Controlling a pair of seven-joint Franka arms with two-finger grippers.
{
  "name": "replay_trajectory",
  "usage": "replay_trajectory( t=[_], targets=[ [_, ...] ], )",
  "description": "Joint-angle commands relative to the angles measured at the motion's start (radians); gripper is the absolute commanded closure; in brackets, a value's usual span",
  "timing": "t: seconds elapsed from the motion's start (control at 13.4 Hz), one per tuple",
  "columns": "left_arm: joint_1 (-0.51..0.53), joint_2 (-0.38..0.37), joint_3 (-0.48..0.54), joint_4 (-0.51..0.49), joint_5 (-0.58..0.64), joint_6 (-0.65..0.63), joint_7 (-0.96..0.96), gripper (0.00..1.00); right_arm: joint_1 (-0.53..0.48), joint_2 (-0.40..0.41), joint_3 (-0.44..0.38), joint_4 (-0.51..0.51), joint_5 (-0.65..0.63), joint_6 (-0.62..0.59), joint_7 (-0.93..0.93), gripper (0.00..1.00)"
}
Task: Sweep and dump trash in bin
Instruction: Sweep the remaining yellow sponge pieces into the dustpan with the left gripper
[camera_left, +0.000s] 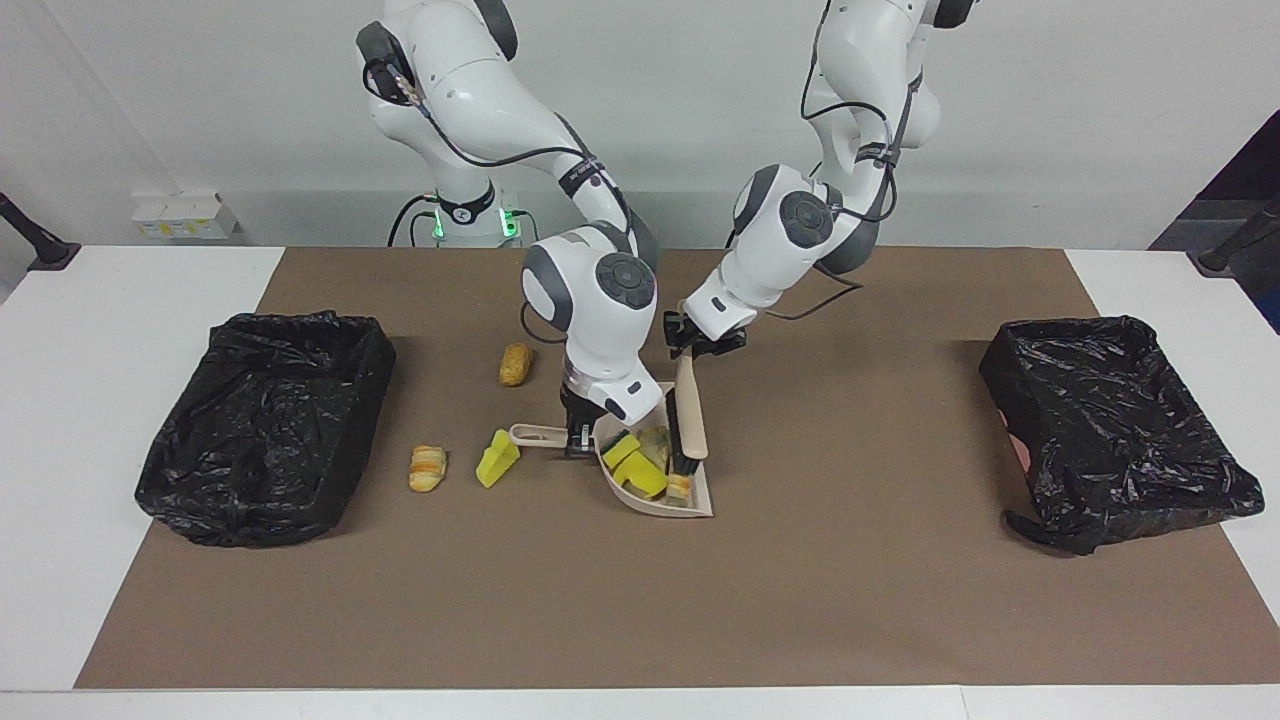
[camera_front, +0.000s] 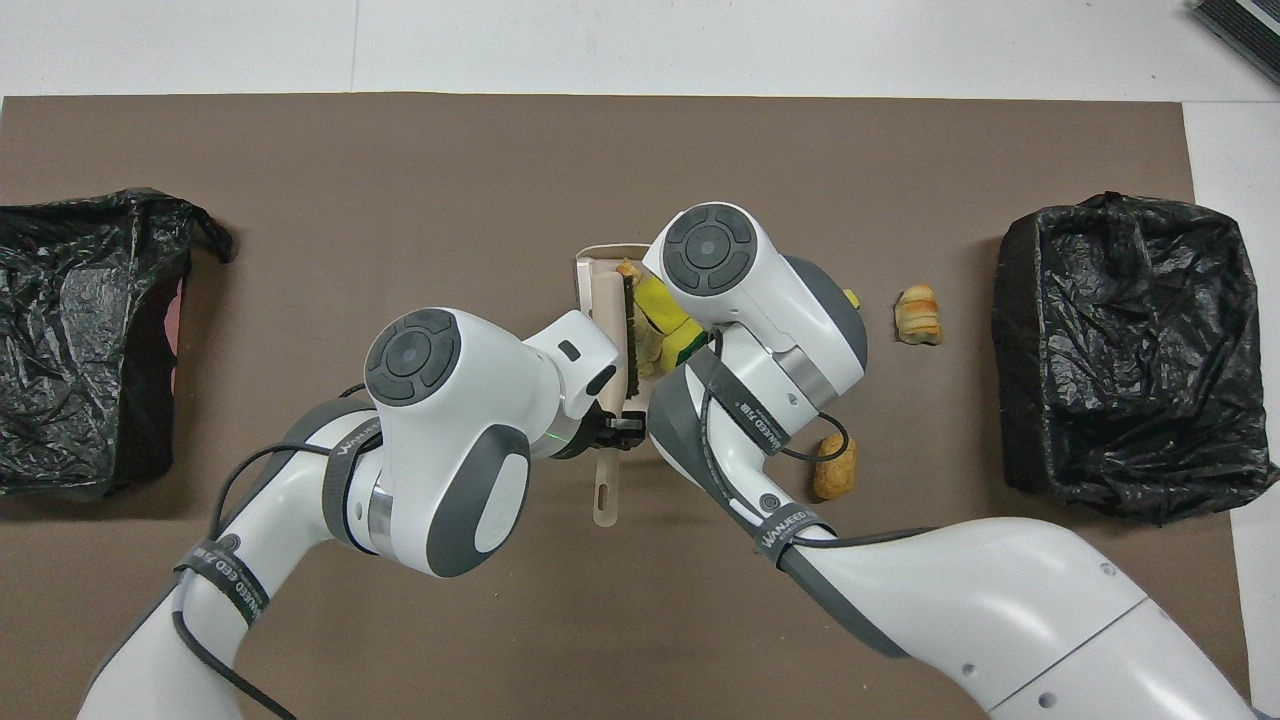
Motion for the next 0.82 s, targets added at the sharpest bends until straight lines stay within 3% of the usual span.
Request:
replay_trajectory(
  t=[0.0, 0.15, 0.37, 0.52, 0.74],
  targets=[
    [0.006, -0.051, 0.015, -0.003, -0.021, -0.111, 0.063, 1.0, 0.007, -0.023, 0.006, -0.033, -0.031, -0.007, 0.014, 1.0],
    [0.008, -0.071, 0.027, -0.006, -0.021, -0.2, 0.102, 1.0, 0.001, -0.021, 0.006, -0.033, -0.028, 0.001, 0.016, 1.0],
    [0.052, -0.083, 0.037, 0.005, 0.028, -0.273, -0.046, 1.0, -0.002, -0.02, 0.006, -0.033, -0.012, 0.008, 0.017, 1.0],
    [0.054, -0.143, 0.038, -0.004, 0.173, -0.35, -0.17, 1.0, -0.004, -0.018, 0.006, -0.033, -0.009, 0.021, 0.019, 1.0],
    [0.065, -0.249, 0.037, -0.033, 0.247, -0.483, -0.258, 1.0, -0.005, -0.018, 0.008, -0.033, 0.0, 0.021, 0.084, 1.0]
  ],
)
